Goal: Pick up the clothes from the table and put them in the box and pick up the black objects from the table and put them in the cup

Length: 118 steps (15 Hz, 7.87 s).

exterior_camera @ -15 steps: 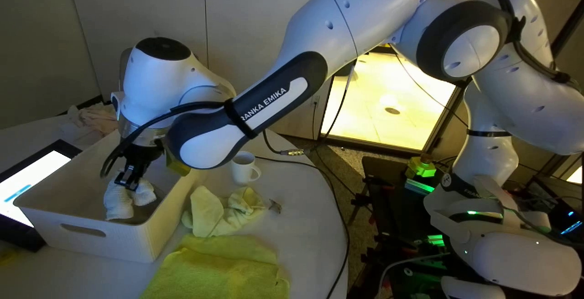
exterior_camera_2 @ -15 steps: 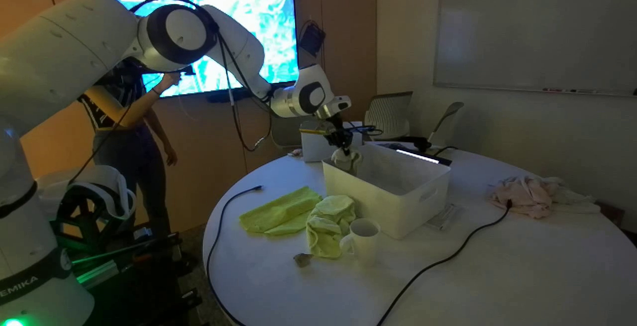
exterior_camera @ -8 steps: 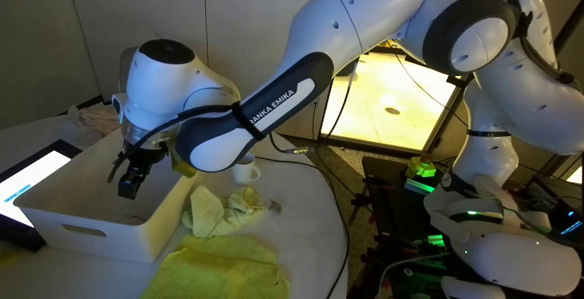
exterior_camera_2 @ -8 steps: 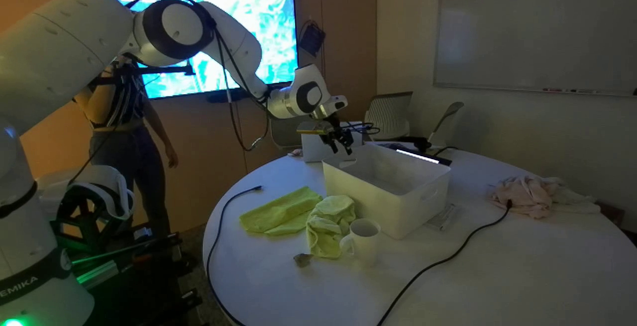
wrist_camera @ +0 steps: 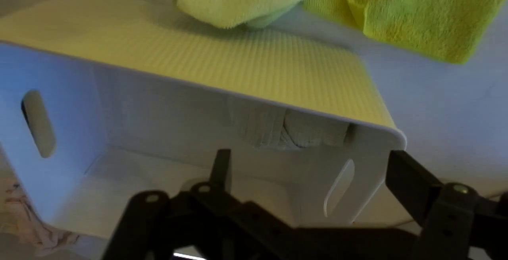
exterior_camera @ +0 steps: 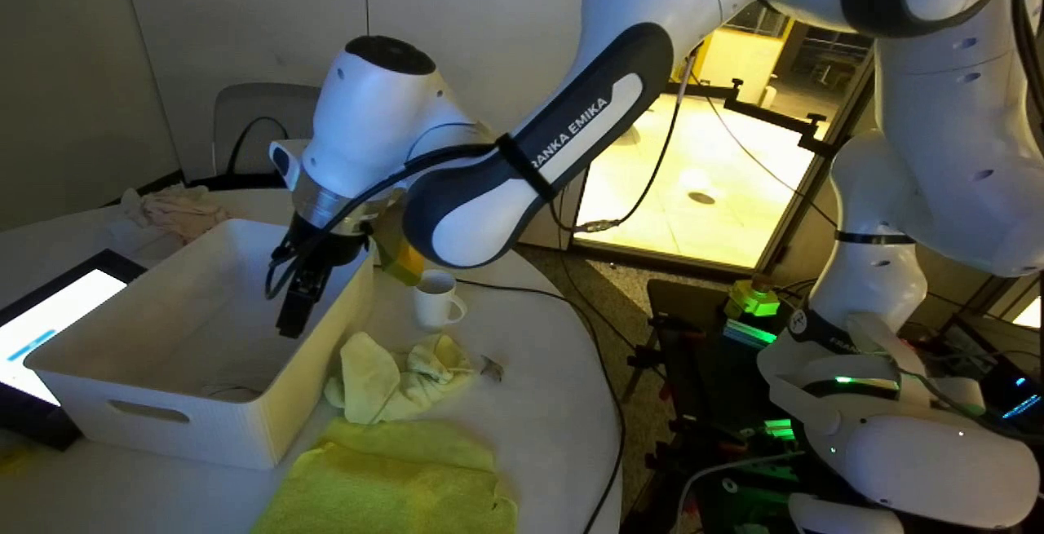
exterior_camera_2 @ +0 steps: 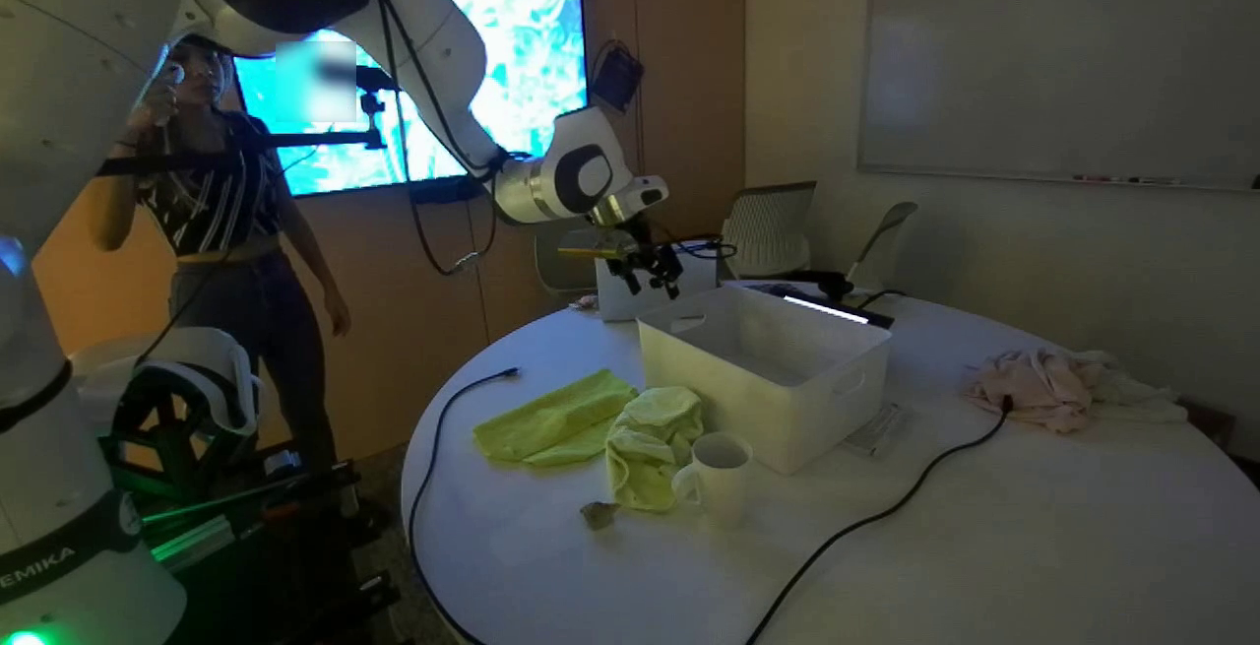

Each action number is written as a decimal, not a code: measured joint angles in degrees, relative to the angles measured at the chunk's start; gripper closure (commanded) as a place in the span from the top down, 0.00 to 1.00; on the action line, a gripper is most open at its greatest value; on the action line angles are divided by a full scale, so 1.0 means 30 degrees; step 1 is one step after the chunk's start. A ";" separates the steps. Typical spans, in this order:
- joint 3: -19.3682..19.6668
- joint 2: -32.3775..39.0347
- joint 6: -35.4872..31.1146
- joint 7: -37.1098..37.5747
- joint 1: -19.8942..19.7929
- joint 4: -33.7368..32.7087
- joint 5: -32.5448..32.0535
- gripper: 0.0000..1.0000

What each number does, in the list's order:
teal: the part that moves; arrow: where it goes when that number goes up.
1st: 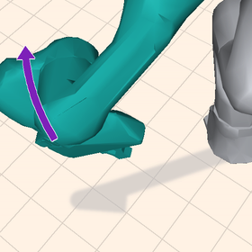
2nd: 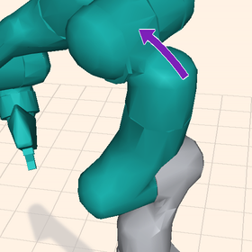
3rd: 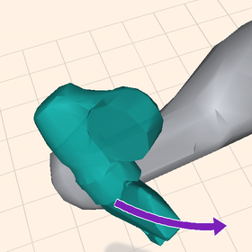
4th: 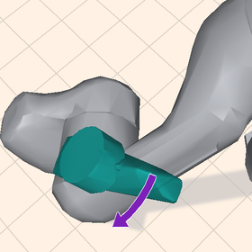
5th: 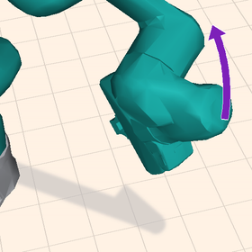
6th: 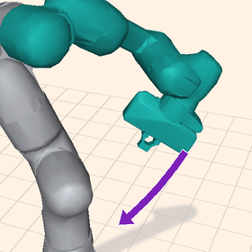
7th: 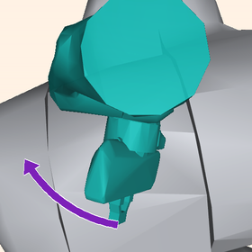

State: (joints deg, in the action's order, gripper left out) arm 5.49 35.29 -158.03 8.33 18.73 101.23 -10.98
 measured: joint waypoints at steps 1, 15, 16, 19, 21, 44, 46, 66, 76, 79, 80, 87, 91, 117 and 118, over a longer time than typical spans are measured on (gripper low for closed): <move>-0.0333 -0.0646 -0.0001 -0.0262 -0.0370 0.1030 0.0009 1.00; -0.2250 -0.3091 -0.0483 -0.2157 -0.4747 1.0793 0.1971 1.00; -0.2306 -0.2815 -0.0483 -0.2264 -0.4893 1.0720 0.2025 1.00; -0.2436 -0.1956 -0.0486 -0.2576 -0.5268 1.0389 0.2196 1.00; -0.2441 -0.1364 -0.0526 -0.2642 -0.5456 1.0108 0.2286 1.00; -0.2493 0.3516 -0.3050 -0.3474 -0.7088 0.7143 0.2340 1.00; -0.2443 0.3535 -0.3050 -0.3474 -0.7090 0.7076 0.2340 1.00; -0.2014 0.3346 -0.1457 -0.4112 -0.6747 0.6873 0.2313 0.79; -0.1938 0.3131 -0.0837 -0.4126 -0.6497 0.6885 0.2223 0.46; -0.1836 0.2965 -0.0333 -0.4124 -0.6227 0.6932 0.2175 0.23; -0.1784 0.2897 -0.0154 -0.4124 -0.6104 0.6962 0.2139 0.16; -0.1602 0.2716 0.0789 -0.4117 -0.5539 0.7106 0.1696 0.15; -0.1168 0.2194 0.1124 -0.4081 -0.5095 0.7315 0.1244 0.14; 0.1873 -0.0260 0.3603 0.2158 -0.3381 0.2729 -0.1457 0.14; 0.1985 -0.0027 0.3646 0.2343 -0.3389 0.2448 -0.1457 0.14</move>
State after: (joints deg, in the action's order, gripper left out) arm 11.45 35.21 -147.09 15.36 8.57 108.57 -15.35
